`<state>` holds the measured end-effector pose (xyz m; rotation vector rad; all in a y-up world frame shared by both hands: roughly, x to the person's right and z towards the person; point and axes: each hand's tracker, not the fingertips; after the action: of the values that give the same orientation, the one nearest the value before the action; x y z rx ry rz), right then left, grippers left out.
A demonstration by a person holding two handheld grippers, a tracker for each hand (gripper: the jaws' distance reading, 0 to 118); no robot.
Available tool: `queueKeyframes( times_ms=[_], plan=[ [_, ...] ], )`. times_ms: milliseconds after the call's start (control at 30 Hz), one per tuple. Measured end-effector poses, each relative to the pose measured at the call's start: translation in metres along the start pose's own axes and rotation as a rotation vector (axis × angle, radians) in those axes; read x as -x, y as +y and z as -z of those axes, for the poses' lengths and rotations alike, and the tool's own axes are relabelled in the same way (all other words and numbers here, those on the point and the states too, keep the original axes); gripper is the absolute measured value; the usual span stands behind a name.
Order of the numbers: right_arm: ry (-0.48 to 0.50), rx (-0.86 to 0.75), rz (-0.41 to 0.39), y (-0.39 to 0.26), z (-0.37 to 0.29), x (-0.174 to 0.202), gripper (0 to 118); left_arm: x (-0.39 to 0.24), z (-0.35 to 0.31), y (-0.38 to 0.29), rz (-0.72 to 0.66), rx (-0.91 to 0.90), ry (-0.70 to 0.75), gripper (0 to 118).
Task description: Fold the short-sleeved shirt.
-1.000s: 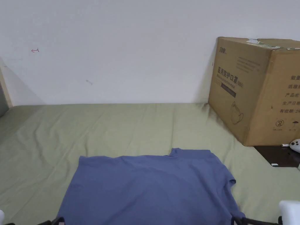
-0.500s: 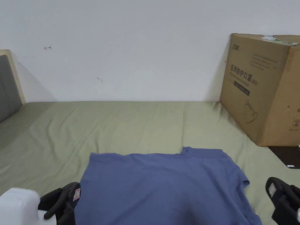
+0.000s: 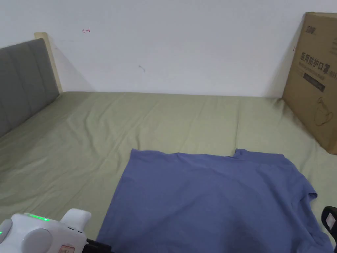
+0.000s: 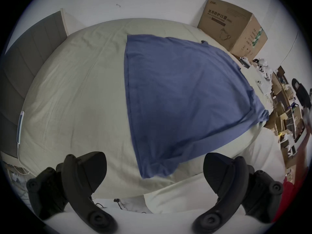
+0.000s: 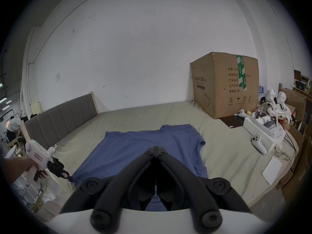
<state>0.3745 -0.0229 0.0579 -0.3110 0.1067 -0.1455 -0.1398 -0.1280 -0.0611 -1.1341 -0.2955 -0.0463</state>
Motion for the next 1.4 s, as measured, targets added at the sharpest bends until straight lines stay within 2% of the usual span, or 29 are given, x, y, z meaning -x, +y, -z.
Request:
queueKeyframes(
  times_ms=[200, 267, 333, 367, 400, 467, 533, 600, 633, 667, 700, 733, 767, 800, 833, 900, 1000, 1033, 1100, 1167, 1200, 1267, 1300, 1333, 1400],
  plan=[
    [0.022, 0.068, -0.006, -0.006, 0.010, 0.006, 2, 0.004, 0.027, -0.021, -0.021, 0.062, 0.038, 116],
    [0.022, 0.082, -0.020, -0.007, 0.011, 0.005, 2, 0.003, 0.025, -0.029, -0.039, 0.008, 0.053, 105],
    [0.024, 0.089, -0.016, -0.009, 0.011, 0.000, 2, 0.001, 0.020, -0.032, -0.044, -0.035, 0.052, 99],
    [0.019, 0.095, -0.010, -0.010, 0.011, -0.005, 2, -0.001, 0.015, -0.034, -0.038, -0.057, 0.053, 90],
    [0.008, 0.102, -0.006, -0.011, 0.012, -0.009, 2, -0.002, 0.010, -0.035, -0.031, -0.076, 0.057, 71],
    [-0.020, 0.122, 0.000, -0.014, 0.013, -0.025, 2, -0.010, 0.000, -0.039, -0.057, -0.142, -0.064, 15],
    [-0.055, 0.159, 0.009, -0.016, 0.016, -0.040, 2, -0.018, -0.005, -0.038, -0.046, -0.158, -0.026, 12],
    [-0.030, 0.278, 0.049, -0.020, 0.026, -0.062, 2, -0.022, -0.009, -0.036, -0.028, -0.174, -0.001, 12],
    [0.008, 0.387, 0.075, -0.023, 0.035, -0.075, 2, -0.019, -0.015, -0.033, 0.019, -0.223, 0.081, 12],
    [0.011, 0.459, 0.101, -0.026, 0.042, -0.085, 4, -0.019, -0.016, -0.033, 0.003, -0.233, 0.059, 12],
    [-0.006, 0.506, 0.121, -0.031, 0.046, -0.094, 33, -0.018, -0.017, -0.034, -0.008, -0.242, 0.049, 12],
    [-0.003, 0.579, 0.149, -0.037, 0.052, -0.104, 77, -0.018, -0.019, -0.035, -0.021, -0.256, 0.048, 12],
    [-0.035, 0.646, 0.168, -0.044, 0.060, -0.114, 116, -0.023, -0.015, -0.041, -0.109, -0.225, -0.059, 12],
    [-0.067, 0.722, 0.170, -0.053, 0.066, -0.122, 117, -0.023, -0.017, -0.041, -0.113, -0.243, -0.056, 12],
    [-0.067, 0.700, 0.202, -0.059, 0.067, -0.129, 115, -0.023, -0.019, -0.043, -0.121, -0.260, -0.062, 12],
    [-0.098, 0.760, 0.160, -0.063, 0.076, -0.139, 115, -0.023, -0.021, -0.044, -0.130, -0.278, -0.063, 12],
    [-0.108, 0.874, 0.101, -0.089, 0.083, -0.129, 112, -0.025, -0.020, -0.044, -0.142, -0.278, -0.070, 12],
    [-0.116, 0.901, 0.076, -0.094, 0.086, -0.128, 105, -0.025, -0.020, -0.044, -0.147, -0.279, -0.076, 12],
    [-0.135, 0.919, 0.013, -0.100, 0.090, -0.125, 74, -0.029, -0.020, -0.046, -0.147, -0.267, -0.071, 12],
    [-0.189, 0.901, -0.071, -0.097, 0.085, -0.123, 67, -0.029, -0.022, -0.048, -0.128, -0.267, -0.033, 12],
    [-0.154, 0.877, -0.040, -0.094, 0.081, -0.123, 62, -0.030, -0.021, -0.049, -0.134, -0.261, -0.042, 12],
    [-0.111, 0.825, -0.021, -0.088, 0.074, -0.125, 18, -0.033, -0.022, -0.051, -0.133, -0.257, -0.046, 12],
    [-0.053, 0.809, 0.011, -0.086, 0.071, -0.126, 11, -0.034, -0.022, -0.051, -0.124, -0.257, -0.037, 12],
    [-0.034, 0.800, 0.035, -0.081, 0.065, -0.125, 11, -0.037, -0.022, -0.052, -0.120, -0.254, -0.031, 12],
    [-0.076, 0.790, 0.009, -0.077, 0.061, -0.123, 11, -0.037, -0.023, -0.052, -0.116, -0.257, -0.019, 12]
  ],
)
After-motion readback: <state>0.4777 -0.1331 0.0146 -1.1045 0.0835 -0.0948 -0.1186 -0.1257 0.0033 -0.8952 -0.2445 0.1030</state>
